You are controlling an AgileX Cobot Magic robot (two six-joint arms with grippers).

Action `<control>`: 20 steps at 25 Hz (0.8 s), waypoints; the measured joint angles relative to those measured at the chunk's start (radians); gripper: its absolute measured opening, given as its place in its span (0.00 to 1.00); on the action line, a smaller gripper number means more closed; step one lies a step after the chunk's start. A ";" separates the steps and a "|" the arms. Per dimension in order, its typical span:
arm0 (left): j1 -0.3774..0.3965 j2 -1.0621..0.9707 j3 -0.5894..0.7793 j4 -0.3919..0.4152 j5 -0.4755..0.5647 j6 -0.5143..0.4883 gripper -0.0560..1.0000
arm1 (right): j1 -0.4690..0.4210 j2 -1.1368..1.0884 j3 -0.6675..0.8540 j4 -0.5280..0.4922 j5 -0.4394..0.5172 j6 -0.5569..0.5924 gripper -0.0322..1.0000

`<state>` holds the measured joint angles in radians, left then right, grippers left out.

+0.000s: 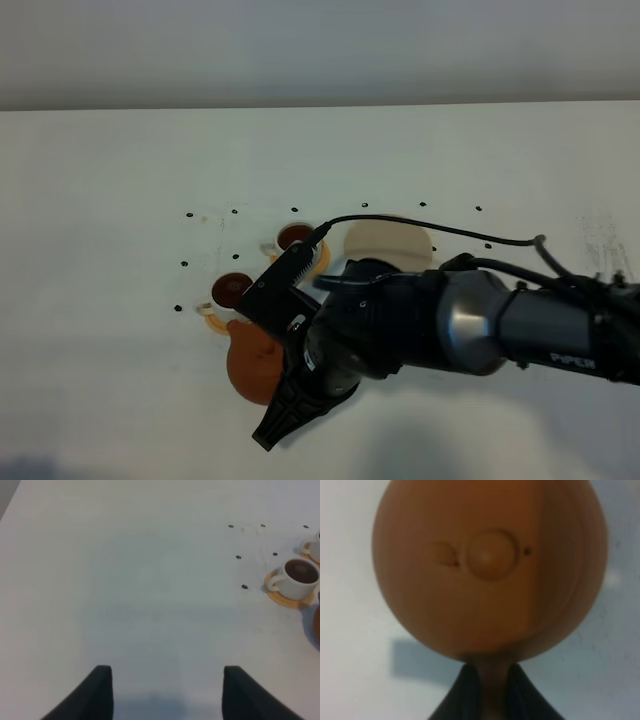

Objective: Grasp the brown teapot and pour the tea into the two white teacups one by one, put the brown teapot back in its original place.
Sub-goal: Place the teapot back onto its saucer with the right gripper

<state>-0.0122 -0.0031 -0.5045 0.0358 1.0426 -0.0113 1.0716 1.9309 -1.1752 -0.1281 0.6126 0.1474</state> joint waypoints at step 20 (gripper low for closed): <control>0.000 0.000 0.000 0.000 0.000 0.000 0.53 | -0.327 -0.153 -0.038 -0.001 0.026 -0.026 0.12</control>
<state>-0.0122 -0.0031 -0.5045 0.0358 1.0426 -0.0113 0.7448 1.7777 -1.2132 -0.1287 0.6388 0.1210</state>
